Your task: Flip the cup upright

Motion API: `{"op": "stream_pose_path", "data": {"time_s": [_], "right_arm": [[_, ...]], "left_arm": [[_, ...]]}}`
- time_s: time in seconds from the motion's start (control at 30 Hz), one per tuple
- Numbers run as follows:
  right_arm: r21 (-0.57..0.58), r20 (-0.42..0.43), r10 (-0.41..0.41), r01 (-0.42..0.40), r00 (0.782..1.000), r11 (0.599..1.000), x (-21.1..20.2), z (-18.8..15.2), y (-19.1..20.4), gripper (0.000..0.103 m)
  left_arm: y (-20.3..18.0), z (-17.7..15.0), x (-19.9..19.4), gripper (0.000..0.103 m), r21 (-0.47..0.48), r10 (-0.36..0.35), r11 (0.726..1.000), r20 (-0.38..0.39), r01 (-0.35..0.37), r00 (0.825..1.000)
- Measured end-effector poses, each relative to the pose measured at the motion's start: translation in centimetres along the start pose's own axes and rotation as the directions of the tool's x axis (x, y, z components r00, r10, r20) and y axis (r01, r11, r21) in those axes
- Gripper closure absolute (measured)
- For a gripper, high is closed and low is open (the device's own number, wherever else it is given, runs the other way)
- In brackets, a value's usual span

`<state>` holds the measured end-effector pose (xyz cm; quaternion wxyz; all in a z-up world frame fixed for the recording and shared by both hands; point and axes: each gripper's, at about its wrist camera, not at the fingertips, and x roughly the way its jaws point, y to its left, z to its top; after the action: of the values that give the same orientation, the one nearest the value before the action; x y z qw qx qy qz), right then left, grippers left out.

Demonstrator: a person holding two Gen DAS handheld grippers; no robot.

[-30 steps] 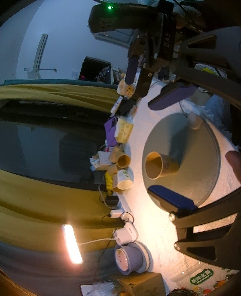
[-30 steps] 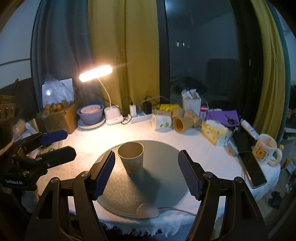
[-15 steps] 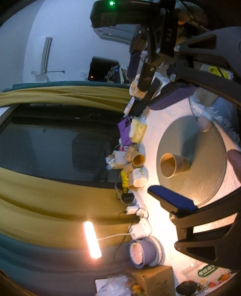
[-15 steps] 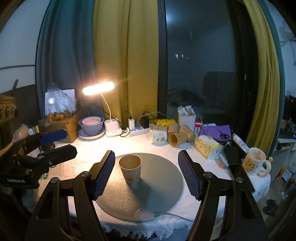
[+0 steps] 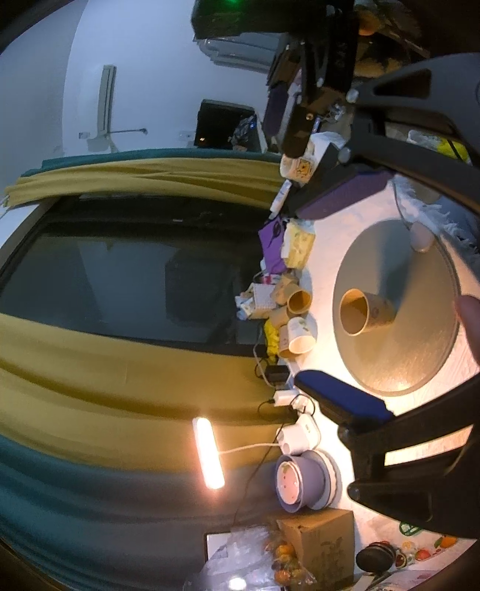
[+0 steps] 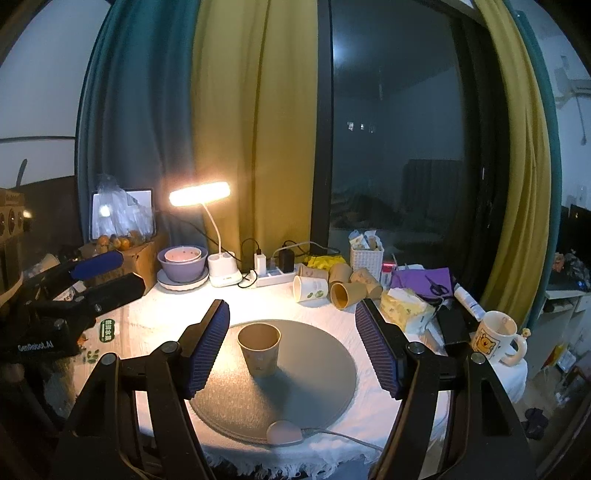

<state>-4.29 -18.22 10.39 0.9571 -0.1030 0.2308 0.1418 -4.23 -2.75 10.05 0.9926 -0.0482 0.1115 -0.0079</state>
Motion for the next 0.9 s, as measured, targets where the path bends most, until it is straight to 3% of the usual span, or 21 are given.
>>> {"op": "stream_pose_path", "data": {"time_s": [0.4,0.9], "right_arm": [[-0.006,0.003,-0.001,0.001,1.000,1.000,-0.18,0.11,0.39,0.029],[-0.006,-0.002,-0.001,0.001,1.000,1.000,-0.07,-0.01,0.56,0.029]], "left_arm": [[0.54,0.05,-0.64,0.018,-0.018,0.031,0.999,0.019,-0.030,0.999],[-0.04,-0.05,-0.66,0.018,-0.012,0.020,1.000,0.007,-0.019,1.000]]}}
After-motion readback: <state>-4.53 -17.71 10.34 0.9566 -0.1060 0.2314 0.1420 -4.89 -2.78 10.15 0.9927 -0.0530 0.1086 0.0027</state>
